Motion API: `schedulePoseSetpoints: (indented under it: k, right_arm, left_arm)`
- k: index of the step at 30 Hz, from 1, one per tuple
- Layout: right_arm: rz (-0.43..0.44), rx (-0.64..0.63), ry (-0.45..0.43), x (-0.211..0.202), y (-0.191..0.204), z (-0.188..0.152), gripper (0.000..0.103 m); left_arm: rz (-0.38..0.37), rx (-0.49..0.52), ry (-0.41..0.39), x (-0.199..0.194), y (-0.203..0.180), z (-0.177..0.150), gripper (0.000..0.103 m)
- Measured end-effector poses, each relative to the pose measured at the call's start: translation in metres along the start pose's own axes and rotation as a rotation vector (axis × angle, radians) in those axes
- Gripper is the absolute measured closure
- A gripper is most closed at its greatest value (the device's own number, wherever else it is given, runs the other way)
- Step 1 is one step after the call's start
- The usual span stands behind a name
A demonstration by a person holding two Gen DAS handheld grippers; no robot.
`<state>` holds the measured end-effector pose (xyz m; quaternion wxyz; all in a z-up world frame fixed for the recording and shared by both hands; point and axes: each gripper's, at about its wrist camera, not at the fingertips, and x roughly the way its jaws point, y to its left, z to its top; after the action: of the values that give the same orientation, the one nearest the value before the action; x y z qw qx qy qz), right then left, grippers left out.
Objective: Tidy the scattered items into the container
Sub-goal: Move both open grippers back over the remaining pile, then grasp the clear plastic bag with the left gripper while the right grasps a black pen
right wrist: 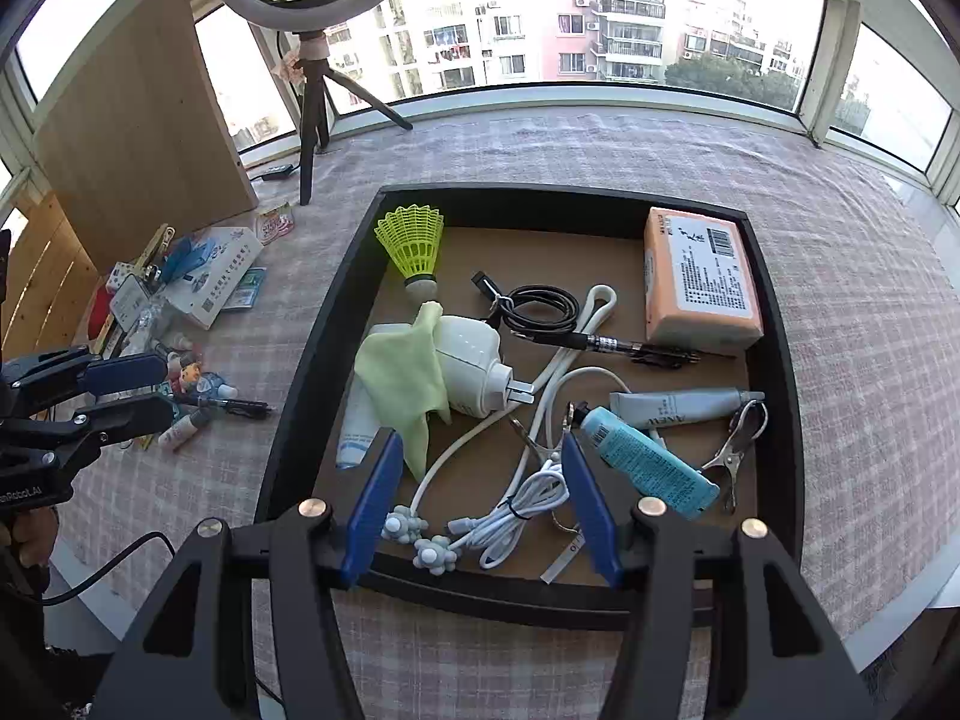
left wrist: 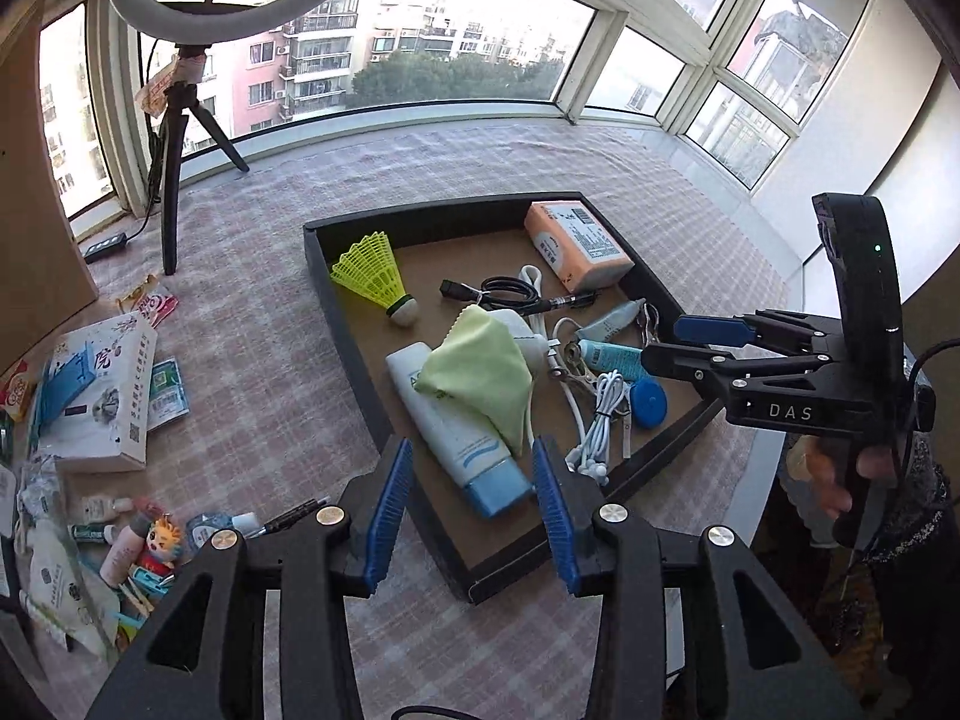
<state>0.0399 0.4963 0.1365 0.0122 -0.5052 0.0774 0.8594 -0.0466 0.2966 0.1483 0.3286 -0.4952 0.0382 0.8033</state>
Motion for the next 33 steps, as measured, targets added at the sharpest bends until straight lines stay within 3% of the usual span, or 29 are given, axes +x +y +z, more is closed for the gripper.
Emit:
schedulePoseSetpoints:
  k: [8,15,20,26,30,33]
  right_arm:
    - [0.133,-0.308,0.051,0.03,0.085,0.002,0.049]
    - [0.167,-0.617,0.14,0.074,0.167,0.006,0.05]
    - [0.184,-0.784,0.237,0.117,0.212,0.006,0.069]
    - [0.178,-0.893,0.3,0.151,0.242,0.004,0.071]
    - [0.187,-0.916,0.325,0.162,0.248,0.004,0.071]
    - [0.192,-0.923,0.336,0.167,0.251,0.003,0.071]
  left_arm:
    - [0.166,-0.23,0.028,-0.028,0.112,-0.065,0.064]
    - [0.317,-0.384,0.073,-0.043,0.186,-0.119,0.065]
    - [0.371,-0.411,0.092,-0.046,0.208,-0.137,0.064]
    - [0.388,-0.464,0.116,-0.037,0.232,-0.143,0.063]
    - [0.331,-0.498,0.144,-0.026,0.241,-0.144,0.063]
    - [0.34,-0.474,0.151,-0.019,0.238,-0.139,0.063]
